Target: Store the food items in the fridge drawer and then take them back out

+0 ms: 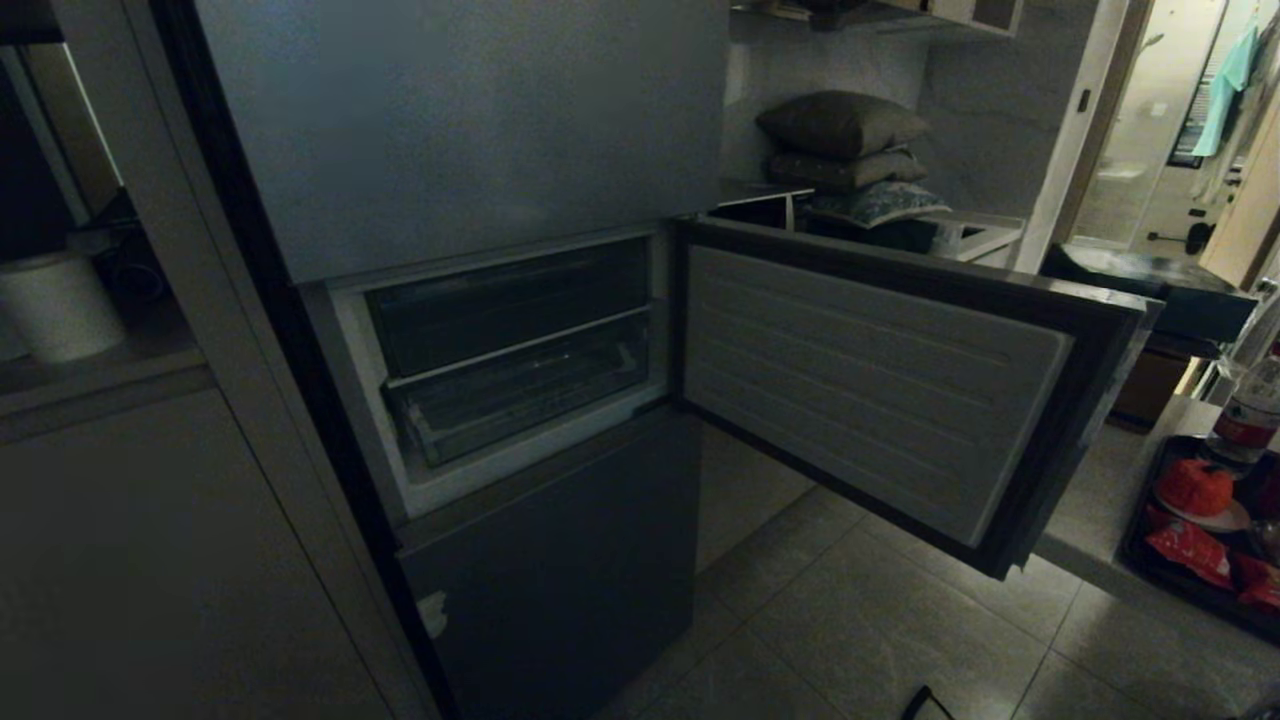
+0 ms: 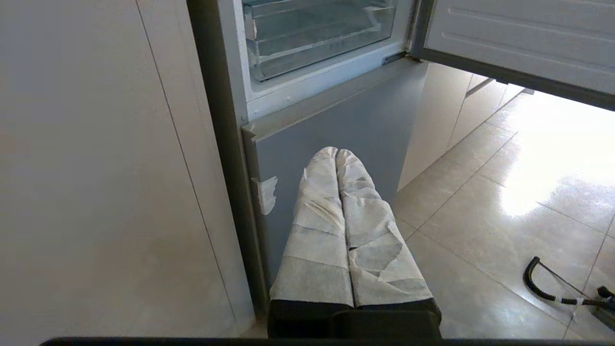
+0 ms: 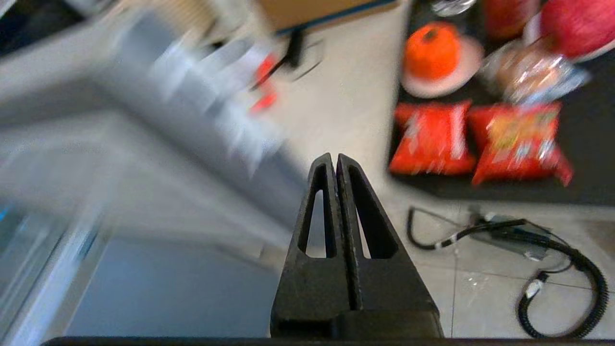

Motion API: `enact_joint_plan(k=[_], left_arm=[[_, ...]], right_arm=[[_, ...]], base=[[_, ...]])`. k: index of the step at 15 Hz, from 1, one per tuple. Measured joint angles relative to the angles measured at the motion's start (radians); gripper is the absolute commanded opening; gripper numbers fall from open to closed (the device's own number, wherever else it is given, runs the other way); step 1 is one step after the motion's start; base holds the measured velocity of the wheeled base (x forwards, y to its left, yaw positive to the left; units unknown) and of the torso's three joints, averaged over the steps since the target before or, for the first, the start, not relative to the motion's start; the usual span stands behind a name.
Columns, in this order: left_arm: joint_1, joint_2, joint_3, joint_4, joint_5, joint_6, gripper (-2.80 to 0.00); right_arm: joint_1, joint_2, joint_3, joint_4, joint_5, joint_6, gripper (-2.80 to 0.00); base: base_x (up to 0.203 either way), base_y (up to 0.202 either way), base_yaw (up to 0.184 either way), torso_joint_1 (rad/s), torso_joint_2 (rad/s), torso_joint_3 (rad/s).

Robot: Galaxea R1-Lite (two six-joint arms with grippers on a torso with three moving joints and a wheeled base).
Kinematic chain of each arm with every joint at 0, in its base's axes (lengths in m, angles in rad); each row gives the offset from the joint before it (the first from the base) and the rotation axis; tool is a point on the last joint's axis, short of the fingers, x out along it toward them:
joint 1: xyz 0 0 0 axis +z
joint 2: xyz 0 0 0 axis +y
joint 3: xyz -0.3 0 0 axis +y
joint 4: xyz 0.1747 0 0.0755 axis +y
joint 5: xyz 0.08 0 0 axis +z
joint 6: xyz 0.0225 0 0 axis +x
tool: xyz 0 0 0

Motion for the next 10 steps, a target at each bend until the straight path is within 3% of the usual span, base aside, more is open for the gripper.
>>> enact_joint_plan(k=[5,7,10], left_arm=[[0.000,0.000,0.000,0.000,0.000,0.000,-2.80],[0.000,0.000,0.000,0.000,0.000,0.000,-2.80],[0.000,0.000,0.000,0.000,0.000,0.000,-2.80]], right_arm=[[-0.184,0.287,-0.179,-0.110,0.173,0.001,-2.80],[-0.209,0.385,-0.238,-0.198,0.285,0.027,-2.80],[-0.218,0.508,-0.347,-0.264,0.416,0.127,-2.80]], base=[[0.000,0.000,0.000,0.000,0.00,0.000],[0.000,0.000,0.000,0.000,0.00,0.000],[0.000,0.000,0.000,0.000,0.00,0.000]])
